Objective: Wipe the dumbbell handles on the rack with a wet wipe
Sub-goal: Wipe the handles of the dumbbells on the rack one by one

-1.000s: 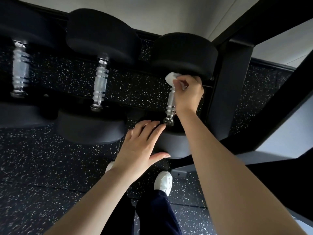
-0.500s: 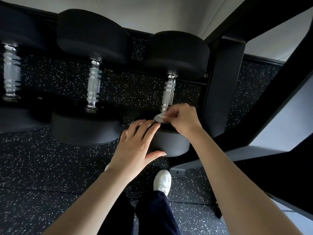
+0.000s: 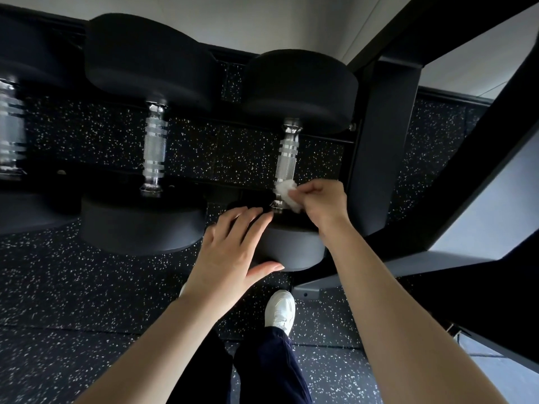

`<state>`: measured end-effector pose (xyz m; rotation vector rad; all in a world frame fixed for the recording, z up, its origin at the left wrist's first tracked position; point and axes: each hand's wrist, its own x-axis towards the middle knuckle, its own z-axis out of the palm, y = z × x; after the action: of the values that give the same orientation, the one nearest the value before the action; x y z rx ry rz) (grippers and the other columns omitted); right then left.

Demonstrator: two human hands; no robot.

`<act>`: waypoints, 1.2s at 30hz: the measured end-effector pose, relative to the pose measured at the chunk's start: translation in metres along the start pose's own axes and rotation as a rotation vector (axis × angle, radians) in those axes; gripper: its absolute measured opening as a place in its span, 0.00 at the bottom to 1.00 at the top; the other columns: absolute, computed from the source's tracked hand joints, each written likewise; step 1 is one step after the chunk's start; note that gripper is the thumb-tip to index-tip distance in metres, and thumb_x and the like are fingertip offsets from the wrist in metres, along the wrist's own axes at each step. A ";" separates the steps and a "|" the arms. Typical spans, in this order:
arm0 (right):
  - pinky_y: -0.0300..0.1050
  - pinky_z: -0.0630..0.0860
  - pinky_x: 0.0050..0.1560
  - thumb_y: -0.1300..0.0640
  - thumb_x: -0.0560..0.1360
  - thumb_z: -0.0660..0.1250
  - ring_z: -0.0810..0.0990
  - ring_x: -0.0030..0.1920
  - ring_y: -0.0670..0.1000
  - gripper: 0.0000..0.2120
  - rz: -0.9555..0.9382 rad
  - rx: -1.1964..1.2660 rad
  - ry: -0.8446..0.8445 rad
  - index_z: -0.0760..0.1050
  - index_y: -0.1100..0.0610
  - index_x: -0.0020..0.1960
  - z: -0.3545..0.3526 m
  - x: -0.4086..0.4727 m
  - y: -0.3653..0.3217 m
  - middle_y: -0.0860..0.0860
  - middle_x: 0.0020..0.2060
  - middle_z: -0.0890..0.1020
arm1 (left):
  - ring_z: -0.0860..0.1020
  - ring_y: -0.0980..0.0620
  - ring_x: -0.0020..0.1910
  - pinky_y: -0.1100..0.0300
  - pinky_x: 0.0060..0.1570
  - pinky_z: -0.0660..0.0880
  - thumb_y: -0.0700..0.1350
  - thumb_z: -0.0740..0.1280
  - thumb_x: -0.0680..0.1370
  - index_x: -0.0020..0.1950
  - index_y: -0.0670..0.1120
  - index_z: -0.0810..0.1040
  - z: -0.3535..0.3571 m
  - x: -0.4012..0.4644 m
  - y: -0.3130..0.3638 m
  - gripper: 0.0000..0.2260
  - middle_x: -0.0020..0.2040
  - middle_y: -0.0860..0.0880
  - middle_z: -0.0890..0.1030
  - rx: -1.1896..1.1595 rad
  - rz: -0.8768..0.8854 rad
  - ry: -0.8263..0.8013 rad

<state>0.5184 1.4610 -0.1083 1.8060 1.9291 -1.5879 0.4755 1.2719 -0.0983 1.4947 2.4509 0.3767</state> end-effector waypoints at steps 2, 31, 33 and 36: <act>0.48 0.80 0.49 0.61 0.68 0.75 0.83 0.44 0.51 0.06 0.041 0.132 0.032 0.79 0.54 0.36 0.001 0.002 -0.002 0.51 0.38 0.83 | 0.71 0.44 0.65 0.48 0.52 0.75 0.66 0.58 0.74 0.70 0.45 0.68 0.000 0.000 0.000 0.32 0.66 0.47 0.74 0.005 0.001 0.001; 0.44 0.80 0.45 0.63 0.76 0.65 0.80 0.39 0.49 0.06 0.011 0.928 -0.426 0.71 0.58 0.41 0.000 0.057 -0.025 0.53 0.38 0.81 | 0.70 0.45 0.65 0.49 0.53 0.73 0.67 0.57 0.74 0.70 0.47 0.68 0.003 -0.001 -0.002 0.32 0.66 0.49 0.74 -0.004 -0.004 0.011; 0.43 0.80 0.43 0.65 0.76 0.63 0.79 0.39 0.49 0.08 0.046 0.909 -0.466 0.70 0.58 0.39 -0.002 0.058 -0.020 0.54 0.38 0.79 | 0.70 0.45 0.65 0.49 0.54 0.72 0.67 0.57 0.74 0.70 0.47 0.69 0.002 -0.001 -0.001 0.32 0.66 0.49 0.74 -0.007 -0.004 0.011; 0.44 0.80 0.42 0.69 0.76 0.60 0.79 0.35 0.48 0.13 0.058 0.841 -0.508 0.67 0.58 0.35 -0.006 0.055 -0.010 0.53 0.35 0.78 | 0.71 0.45 0.65 0.48 0.53 0.73 0.66 0.58 0.74 0.70 0.46 0.69 0.001 0.000 -0.001 0.32 0.66 0.48 0.73 -0.008 -0.006 0.005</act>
<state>0.4972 1.5060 -0.1343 1.3566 1.0338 -2.7411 0.4747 1.2716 -0.0996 1.4843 2.4548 0.3889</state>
